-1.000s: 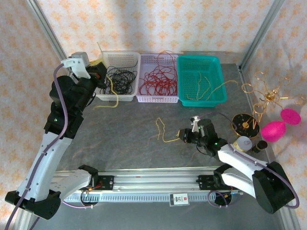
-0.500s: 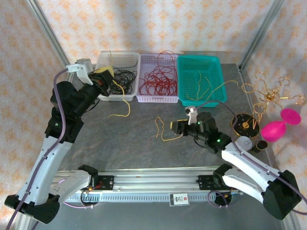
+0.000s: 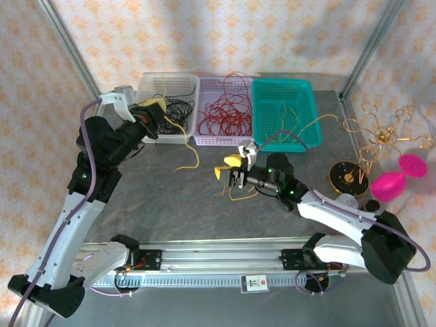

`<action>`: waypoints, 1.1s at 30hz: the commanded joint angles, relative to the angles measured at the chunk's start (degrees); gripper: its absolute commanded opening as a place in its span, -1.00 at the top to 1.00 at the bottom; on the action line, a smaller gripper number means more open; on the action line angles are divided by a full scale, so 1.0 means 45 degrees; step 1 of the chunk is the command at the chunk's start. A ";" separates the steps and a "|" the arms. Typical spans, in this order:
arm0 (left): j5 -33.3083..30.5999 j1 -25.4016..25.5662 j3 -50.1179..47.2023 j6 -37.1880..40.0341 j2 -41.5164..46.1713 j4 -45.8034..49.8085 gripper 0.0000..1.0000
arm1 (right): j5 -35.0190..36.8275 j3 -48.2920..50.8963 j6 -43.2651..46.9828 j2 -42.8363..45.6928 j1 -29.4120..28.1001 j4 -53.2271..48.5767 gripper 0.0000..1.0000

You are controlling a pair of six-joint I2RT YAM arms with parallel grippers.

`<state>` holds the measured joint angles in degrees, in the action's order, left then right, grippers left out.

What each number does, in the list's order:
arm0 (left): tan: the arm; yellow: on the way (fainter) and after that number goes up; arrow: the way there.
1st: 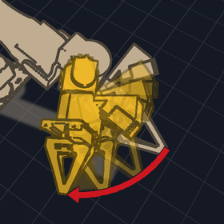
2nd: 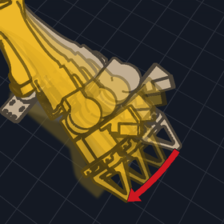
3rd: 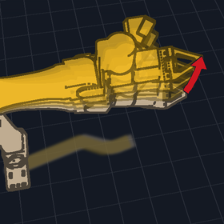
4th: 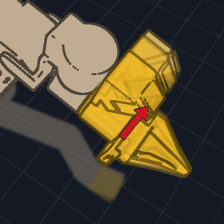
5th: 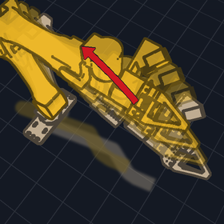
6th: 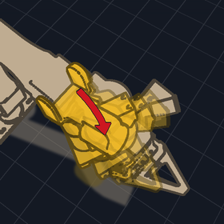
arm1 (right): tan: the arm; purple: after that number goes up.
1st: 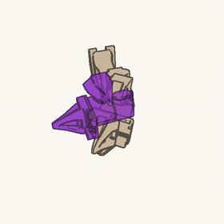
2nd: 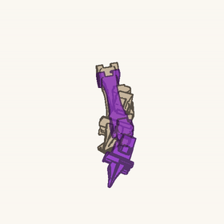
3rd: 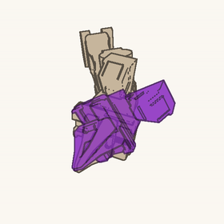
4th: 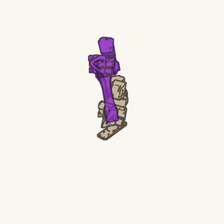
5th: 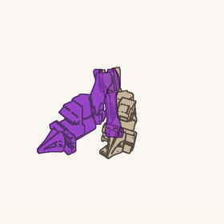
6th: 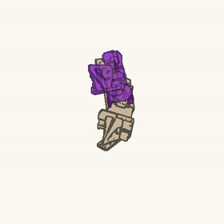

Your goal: Untangle the cables

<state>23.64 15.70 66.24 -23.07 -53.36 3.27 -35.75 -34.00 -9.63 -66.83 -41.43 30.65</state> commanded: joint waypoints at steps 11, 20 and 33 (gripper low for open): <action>0.0470 -0.0062 -0.0480 -0.0679 0.0157 -0.0878 1.00 | 0.0043 -0.1671 0.0113 -0.2940 -0.0949 0.3134 -0.22; 0.0548 -0.0052 -0.0458 -0.0763 0.0256 -0.0780 1.00 | 0.0932 -0.2274 -0.0733 -0.4873 -0.0943 0.4000 0.33; -0.0799 -0.0052 0.0193 -0.0504 -0.0019 -0.0780 1.00 | 0.0903 -0.1824 -0.1018 -0.5156 -0.0949 0.3495 0.96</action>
<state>23.44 15.70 64.75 -25.65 -53.36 1.96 -32.32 -43.18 -14.15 -90.91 -45.50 45.69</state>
